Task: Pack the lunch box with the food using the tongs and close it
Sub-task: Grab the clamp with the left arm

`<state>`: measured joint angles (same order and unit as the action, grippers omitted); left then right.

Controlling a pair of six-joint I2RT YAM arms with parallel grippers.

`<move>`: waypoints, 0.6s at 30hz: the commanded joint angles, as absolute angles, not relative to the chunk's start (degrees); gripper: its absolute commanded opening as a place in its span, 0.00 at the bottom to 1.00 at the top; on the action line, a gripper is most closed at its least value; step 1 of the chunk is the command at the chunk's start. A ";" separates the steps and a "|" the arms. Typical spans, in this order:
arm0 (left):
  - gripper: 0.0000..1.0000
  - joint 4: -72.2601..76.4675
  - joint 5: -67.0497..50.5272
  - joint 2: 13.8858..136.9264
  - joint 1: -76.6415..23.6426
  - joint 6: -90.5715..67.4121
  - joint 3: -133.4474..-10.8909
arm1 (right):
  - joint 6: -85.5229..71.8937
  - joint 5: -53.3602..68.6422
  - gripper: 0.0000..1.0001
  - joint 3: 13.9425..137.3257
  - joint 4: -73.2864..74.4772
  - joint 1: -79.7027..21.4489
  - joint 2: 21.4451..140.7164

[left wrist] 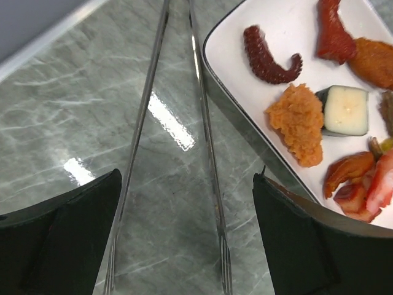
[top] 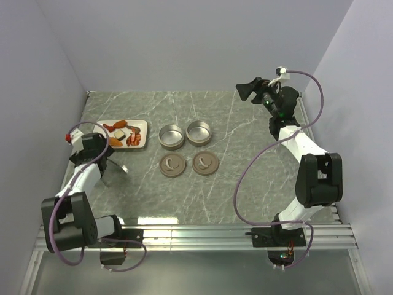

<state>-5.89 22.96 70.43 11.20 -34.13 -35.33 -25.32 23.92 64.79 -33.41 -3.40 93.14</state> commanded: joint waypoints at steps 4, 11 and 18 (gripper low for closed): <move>0.92 -0.53 14.85 73.83 14.06 -32.69 -33.66 | -27.15 28.29 1.00 66.97 -39.55 -2.03 93.77; 0.91 -0.44 16.44 70.58 15.46 -33.05 -31.38 | -31.37 31.64 1.00 66.71 -43.85 -0.35 95.54; 0.87 2.90 13.10 72.68 18.63 -32.26 -31.29 | -32.25 31.73 1.00 63.81 -47.02 1.76 93.96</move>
<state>-0.91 15.29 72.34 17.63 -33.45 -31.51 -31.11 30.41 64.36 -42.02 0.84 95.81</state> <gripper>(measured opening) 0.873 0.996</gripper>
